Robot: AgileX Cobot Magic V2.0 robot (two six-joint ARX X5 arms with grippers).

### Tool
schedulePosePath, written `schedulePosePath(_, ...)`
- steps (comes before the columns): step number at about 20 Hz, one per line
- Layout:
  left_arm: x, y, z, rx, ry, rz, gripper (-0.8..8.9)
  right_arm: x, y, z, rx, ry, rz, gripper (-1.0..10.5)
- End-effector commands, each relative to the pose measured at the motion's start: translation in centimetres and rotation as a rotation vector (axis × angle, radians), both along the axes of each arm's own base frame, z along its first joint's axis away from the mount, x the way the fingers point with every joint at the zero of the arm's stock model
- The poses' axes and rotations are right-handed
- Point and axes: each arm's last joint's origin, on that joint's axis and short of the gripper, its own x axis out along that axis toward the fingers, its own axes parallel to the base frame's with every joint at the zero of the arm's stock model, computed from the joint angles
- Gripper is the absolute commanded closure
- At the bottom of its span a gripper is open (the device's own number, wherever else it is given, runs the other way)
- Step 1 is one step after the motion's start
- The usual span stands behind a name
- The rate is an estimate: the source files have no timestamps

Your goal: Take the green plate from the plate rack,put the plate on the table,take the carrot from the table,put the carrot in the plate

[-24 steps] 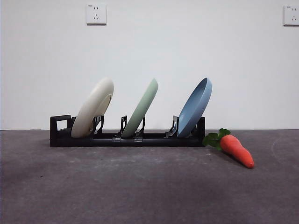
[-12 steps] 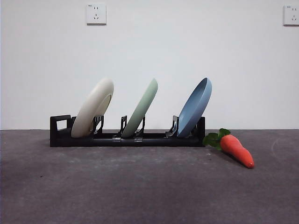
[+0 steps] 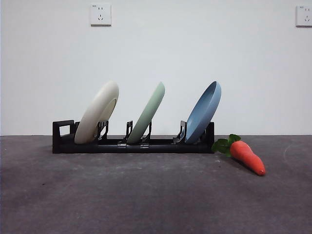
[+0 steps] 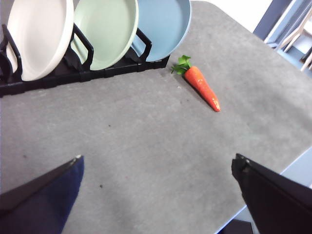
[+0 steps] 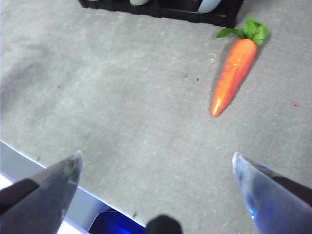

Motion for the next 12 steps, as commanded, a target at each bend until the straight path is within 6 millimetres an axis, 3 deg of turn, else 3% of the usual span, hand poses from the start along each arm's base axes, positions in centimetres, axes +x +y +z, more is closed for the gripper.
schedulePosePath(1,0.9,-0.3,1.1,-0.008,-0.048,-0.03,2.47,0.0,0.0,0.1,0.003,-0.005,-0.004,3.5)
schedulePosePath(6,4.9,-2.0,4.0,-0.026,-0.103,-0.093,2.48,0.2,0.0,0.1,0.005,0.002,-0.006,3.5)
schedulePosePath(12,11.8,-7.8,6.1,0.046,-0.156,-0.144,2.49,0.4,0.1,0.0,0.008,0.012,-0.009,3.5)
